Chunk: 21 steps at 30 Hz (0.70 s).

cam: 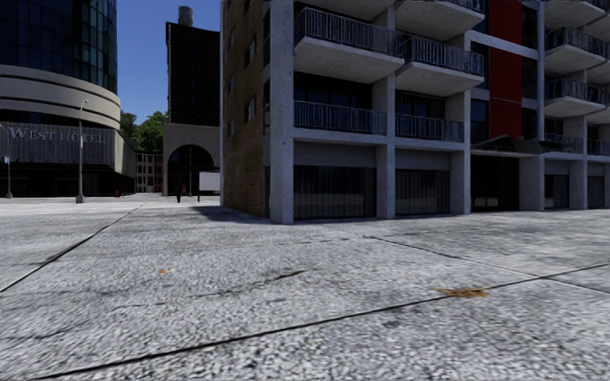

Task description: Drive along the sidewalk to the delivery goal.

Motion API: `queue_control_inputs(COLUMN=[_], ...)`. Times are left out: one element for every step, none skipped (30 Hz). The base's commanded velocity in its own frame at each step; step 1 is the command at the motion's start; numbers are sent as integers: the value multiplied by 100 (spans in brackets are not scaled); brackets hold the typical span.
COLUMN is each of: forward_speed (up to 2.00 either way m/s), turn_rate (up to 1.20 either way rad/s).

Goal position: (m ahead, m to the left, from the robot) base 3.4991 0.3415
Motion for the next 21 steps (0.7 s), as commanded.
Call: queue_control_inputs(forward_speed=[200,200,200,200,200,200,200,200,200,200,200,200,200,200,200,200,200,200,200,200,200], turn_rate=[0,0,0,0,0,0,0,0,0,0,0,0,0,0,0,0,0,0,0,0,0])
